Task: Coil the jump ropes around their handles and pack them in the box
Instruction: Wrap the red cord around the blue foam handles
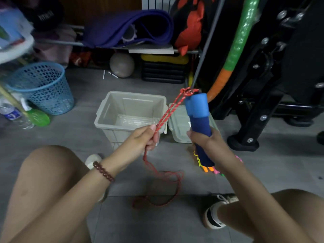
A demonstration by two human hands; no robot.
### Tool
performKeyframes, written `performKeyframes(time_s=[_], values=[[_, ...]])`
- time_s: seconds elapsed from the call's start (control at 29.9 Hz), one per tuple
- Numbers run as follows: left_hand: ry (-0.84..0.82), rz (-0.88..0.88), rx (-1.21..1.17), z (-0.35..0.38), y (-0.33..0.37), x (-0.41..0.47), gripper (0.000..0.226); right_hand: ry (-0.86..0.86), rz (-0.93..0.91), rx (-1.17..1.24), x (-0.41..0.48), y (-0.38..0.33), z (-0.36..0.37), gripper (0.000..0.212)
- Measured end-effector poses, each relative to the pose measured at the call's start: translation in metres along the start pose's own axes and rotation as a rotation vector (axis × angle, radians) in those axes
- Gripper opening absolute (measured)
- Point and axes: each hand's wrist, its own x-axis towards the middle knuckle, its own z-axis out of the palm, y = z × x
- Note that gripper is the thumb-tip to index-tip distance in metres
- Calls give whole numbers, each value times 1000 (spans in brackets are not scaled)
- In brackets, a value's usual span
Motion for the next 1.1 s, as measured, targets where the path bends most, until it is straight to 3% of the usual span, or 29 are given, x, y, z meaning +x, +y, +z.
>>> performKeyframes(time_s=[0.1, 0.2, 0.33, 0.47, 0.57, 0.63, 0.7, 0.8, 0.97, 1.1], values=[[-90, -26, -70, 9, -6, 4, 33, -173, 102, 278, -3, -4, -9, 21], [-152, -44, -84, 11, -19, 12, 36, -436, 77, 475, -7, -1, -16, 33], [-259, -40, -88, 9, -29, 20, 41, -824, 2, 509, -13, 4, -21, 27], [-287, -50, 9, 4, -29, 25, 39, -1015, 114, 399, -21, 10, -30, 22], [-392, -55, 205, 3, -27, 26, 7, -1033, 128, -104, -31, 8, -36, 25], [-430, -77, 388, 3, -30, 32, 17, -1041, 127, -434, -40, 7, -28, 15], [-416, -75, 554, 3, -30, 35, 10, -1028, 110, -713, -47, 13, -14, 21], [-427, -18, 778, 11, -26, 32, 12, -900, 40, -1124, -51, 29, 2, 14], [-365, 108, 846, 23, -11, 25, 15, -560, -81, -1419, -45, 47, 22, 33], [-258, 177, 912, 24, -2, 19, 26, -280, -87, -1503, -33, 55, 30, 43]])
